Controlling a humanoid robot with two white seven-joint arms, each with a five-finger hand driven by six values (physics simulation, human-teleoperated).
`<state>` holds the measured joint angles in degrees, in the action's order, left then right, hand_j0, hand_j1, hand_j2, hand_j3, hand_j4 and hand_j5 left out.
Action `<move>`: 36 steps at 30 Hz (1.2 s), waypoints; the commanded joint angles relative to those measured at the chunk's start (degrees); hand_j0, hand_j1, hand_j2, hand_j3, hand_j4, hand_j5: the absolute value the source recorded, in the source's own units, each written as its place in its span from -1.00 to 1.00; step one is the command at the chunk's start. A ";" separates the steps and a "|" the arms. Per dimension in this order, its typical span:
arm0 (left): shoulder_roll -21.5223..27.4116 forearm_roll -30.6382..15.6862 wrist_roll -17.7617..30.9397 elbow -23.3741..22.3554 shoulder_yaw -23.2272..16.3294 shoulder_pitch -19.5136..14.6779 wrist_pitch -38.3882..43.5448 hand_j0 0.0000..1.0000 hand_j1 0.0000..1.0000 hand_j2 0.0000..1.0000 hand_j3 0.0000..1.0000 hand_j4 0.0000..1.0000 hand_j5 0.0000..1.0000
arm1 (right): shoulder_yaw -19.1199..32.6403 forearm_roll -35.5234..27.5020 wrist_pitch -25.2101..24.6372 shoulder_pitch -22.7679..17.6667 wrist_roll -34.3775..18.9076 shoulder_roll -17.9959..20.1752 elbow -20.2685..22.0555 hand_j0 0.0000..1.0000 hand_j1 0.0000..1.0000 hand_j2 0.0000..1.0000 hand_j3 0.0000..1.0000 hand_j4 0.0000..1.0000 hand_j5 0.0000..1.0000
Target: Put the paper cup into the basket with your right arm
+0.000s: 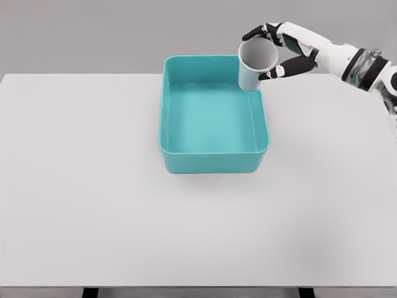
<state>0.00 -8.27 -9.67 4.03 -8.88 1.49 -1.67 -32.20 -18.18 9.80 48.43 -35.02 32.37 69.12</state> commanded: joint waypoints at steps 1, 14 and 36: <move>0.00 0.01 0.01 -0.08 0.00 0.00 0.00 1.00 1.00 1.00 1.00 1.00 1.00 | -1.28 -0.28 -0.04 0.18 0.02 -0.82 -0.04 0.45 0.45 0.45 0.45 0.45 0.45; 0.00 0.01 0.01 0.01 0.00 0.00 0.00 1.00 1.00 1.00 1.00 1.00 1.00 | -2.34 4.47 -0.04 0.27 0.02 -5.74 -2.06 0.45 0.45 0.45 0.45 0.45 0.45; 0.00 0.01 0.01 0.01 0.00 0.00 0.00 1.00 1.00 1.00 1.00 1.00 1.00 | -3.75 19.32 -1.71 2.11 0.02 -10.05 -2.41 0.44 0.44 0.44 0.44 0.44 0.44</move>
<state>0.00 -8.27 -9.67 4.04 -8.88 1.49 -1.67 -35.99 -0.90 8.82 50.62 -35.02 22.92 66.14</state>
